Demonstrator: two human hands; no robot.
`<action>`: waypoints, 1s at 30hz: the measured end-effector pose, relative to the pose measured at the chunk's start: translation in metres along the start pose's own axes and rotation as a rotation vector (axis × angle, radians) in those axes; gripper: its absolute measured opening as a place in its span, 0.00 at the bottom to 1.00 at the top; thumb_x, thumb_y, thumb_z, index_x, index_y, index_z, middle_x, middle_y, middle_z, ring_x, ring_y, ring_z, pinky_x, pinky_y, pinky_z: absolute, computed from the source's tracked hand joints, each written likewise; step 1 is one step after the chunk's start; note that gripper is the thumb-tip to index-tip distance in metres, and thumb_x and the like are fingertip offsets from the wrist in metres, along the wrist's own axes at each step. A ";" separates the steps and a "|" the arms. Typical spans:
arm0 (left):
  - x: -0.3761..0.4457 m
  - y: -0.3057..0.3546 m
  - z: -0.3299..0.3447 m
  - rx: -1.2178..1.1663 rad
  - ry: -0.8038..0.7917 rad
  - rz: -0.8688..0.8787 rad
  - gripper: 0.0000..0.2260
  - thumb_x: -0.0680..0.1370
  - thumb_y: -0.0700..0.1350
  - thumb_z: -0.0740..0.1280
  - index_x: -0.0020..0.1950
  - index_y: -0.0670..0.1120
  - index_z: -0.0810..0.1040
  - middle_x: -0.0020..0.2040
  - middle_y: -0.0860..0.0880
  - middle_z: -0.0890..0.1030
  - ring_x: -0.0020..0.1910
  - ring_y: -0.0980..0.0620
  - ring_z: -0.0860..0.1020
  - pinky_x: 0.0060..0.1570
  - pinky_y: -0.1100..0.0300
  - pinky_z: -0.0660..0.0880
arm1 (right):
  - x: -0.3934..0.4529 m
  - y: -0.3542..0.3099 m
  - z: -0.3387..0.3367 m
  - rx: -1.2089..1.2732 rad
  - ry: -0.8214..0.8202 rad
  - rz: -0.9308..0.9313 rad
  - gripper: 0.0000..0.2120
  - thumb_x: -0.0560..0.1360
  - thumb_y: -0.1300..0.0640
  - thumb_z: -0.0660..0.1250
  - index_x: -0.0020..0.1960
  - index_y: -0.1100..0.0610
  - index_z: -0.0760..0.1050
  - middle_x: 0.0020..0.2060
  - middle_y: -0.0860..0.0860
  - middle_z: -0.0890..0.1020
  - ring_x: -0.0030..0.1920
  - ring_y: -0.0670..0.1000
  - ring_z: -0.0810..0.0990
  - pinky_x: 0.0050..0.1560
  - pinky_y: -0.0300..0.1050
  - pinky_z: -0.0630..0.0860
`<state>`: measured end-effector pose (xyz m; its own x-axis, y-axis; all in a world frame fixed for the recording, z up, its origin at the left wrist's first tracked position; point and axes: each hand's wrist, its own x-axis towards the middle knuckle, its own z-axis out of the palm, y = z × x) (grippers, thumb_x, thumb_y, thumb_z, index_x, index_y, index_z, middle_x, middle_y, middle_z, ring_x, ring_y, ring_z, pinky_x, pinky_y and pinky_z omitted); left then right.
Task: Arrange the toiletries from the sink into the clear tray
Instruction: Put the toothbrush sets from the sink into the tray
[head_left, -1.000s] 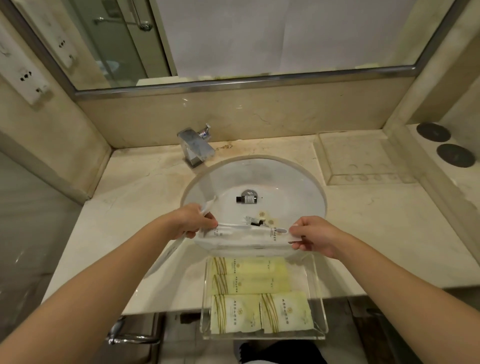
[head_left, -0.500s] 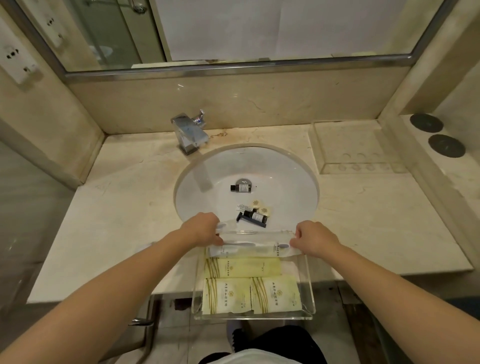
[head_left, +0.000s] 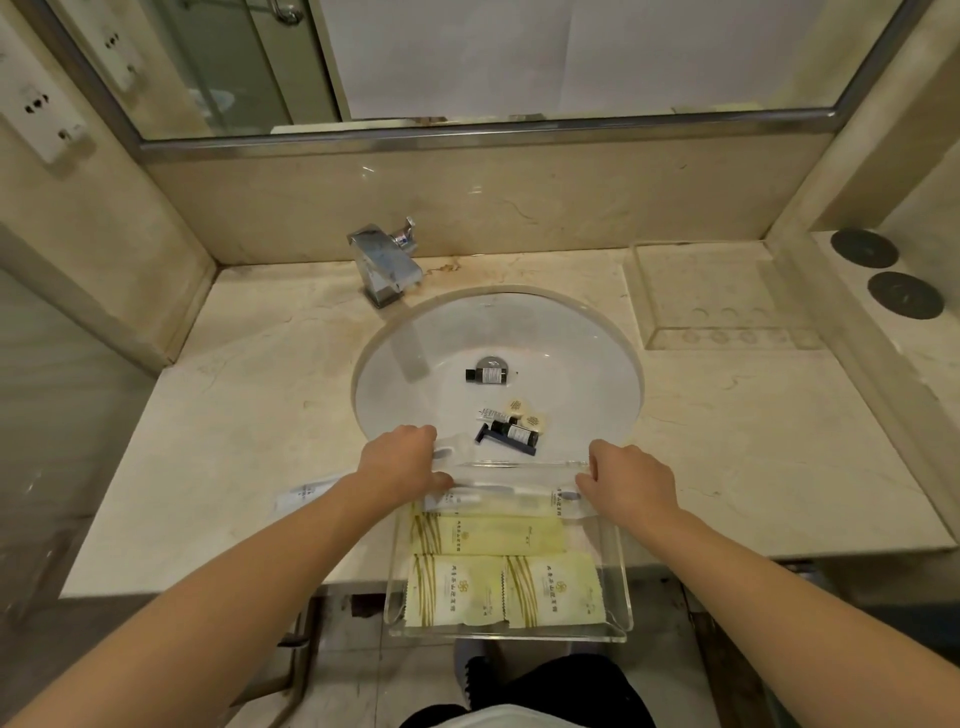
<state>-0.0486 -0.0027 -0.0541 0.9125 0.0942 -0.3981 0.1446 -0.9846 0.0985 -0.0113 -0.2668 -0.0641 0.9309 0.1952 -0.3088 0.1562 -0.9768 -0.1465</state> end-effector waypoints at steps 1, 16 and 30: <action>0.000 0.002 -0.003 -0.011 0.006 0.006 0.19 0.71 0.59 0.71 0.47 0.48 0.66 0.46 0.49 0.75 0.43 0.47 0.75 0.38 0.56 0.70 | 0.001 -0.003 -0.001 0.070 0.033 -0.021 0.10 0.75 0.48 0.61 0.41 0.53 0.68 0.35 0.50 0.78 0.37 0.54 0.78 0.36 0.46 0.72; 0.003 0.059 -0.019 -0.209 -0.093 0.213 0.28 0.69 0.55 0.75 0.60 0.45 0.65 0.49 0.48 0.75 0.44 0.47 0.74 0.40 0.56 0.70 | 0.008 -0.061 -0.031 1.121 -0.312 0.020 0.08 0.76 0.64 0.61 0.51 0.61 0.77 0.40 0.55 0.79 0.31 0.50 0.77 0.31 0.40 0.73; 0.002 -0.005 -0.031 -0.437 -0.542 0.180 0.02 0.78 0.43 0.66 0.48 0.45 0.77 0.43 0.47 0.80 0.40 0.50 0.79 0.40 0.60 0.79 | 0.011 0.017 -0.034 0.596 -0.311 -0.023 0.03 0.72 0.63 0.66 0.43 0.62 0.78 0.35 0.53 0.81 0.31 0.49 0.78 0.32 0.41 0.76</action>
<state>-0.0356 0.0068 -0.0268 0.6346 -0.2619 -0.7272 0.2538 -0.8180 0.5161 0.0124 -0.2840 -0.0383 0.7771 0.3184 -0.5428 -0.1173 -0.7742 -0.6220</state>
